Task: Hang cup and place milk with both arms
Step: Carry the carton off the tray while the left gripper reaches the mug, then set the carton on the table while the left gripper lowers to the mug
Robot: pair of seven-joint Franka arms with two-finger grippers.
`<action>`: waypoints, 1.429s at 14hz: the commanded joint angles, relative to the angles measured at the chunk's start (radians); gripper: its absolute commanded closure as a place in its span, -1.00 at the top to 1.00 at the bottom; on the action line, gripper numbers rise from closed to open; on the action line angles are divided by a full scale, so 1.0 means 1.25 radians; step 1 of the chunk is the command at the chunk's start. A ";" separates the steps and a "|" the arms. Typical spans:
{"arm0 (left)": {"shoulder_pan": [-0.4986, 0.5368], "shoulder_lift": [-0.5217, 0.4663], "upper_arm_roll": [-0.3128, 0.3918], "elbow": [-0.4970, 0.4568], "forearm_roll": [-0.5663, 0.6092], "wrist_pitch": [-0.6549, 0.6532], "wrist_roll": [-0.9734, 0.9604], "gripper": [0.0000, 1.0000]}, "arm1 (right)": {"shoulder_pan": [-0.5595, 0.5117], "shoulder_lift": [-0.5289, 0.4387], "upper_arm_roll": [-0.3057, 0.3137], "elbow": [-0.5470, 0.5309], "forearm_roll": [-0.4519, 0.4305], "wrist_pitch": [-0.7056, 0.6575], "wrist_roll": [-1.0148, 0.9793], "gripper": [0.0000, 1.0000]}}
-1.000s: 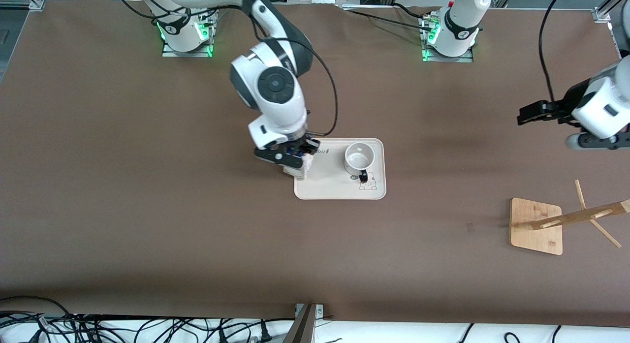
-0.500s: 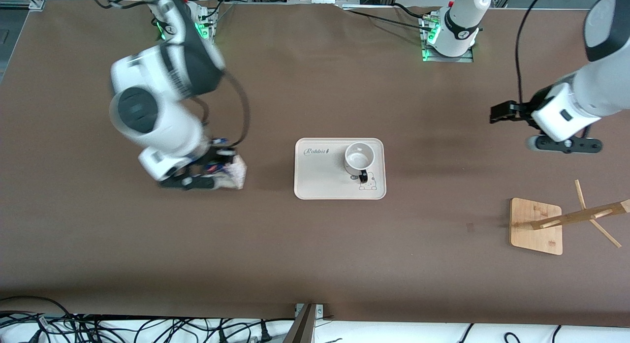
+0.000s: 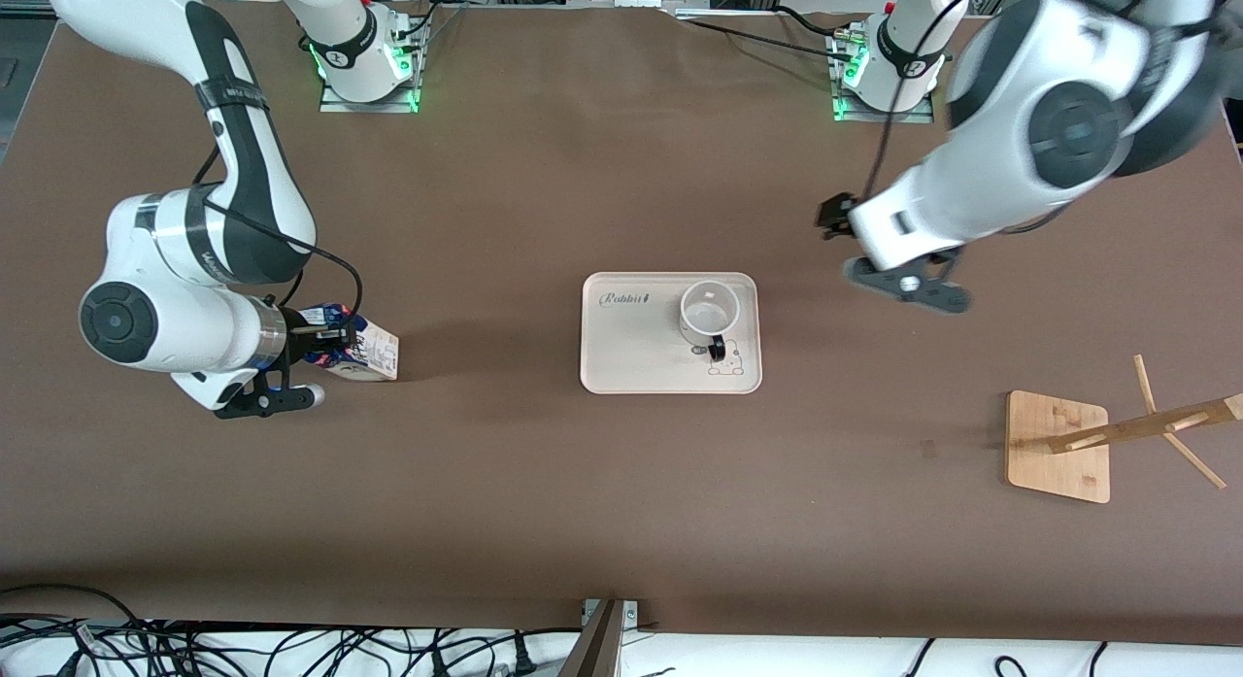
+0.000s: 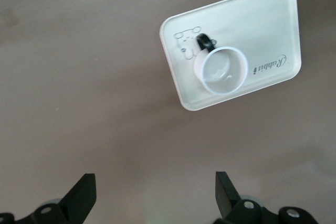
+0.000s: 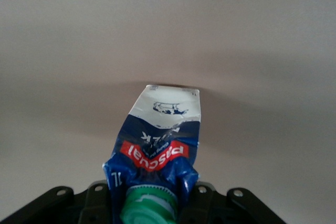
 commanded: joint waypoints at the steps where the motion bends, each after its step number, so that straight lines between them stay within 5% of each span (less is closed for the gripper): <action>1: -0.053 0.065 0.009 0.037 -0.005 0.029 -0.044 1.00 | 0.001 -0.031 0.008 -0.095 0.012 0.083 -0.012 -0.20; 4: -0.113 0.161 0.018 0.102 0.004 0.032 -0.098 1.00 | 0.001 -0.033 0.008 -0.147 0.011 0.151 -0.017 0.03; 5: -0.133 0.194 0.020 0.126 0.004 0.037 -0.122 1.00 | 0.001 -0.031 0.008 -0.147 0.012 0.155 -0.023 0.25; 7: -0.172 0.237 0.037 0.148 0.004 0.081 -0.178 1.00 | 0.001 -0.033 0.007 -0.138 0.011 0.149 -0.021 1.00; 14: -0.228 0.324 0.040 0.139 0.047 0.271 -0.327 1.00 | 0.001 -0.122 -0.010 -0.087 0.020 0.128 -0.007 1.00; 20: -0.242 0.324 0.040 0.026 0.059 0.382 -0.352 1.00 | 0.002 -0.293 -0.025 -0.077 -0.044 -0.005 -0.011 1.00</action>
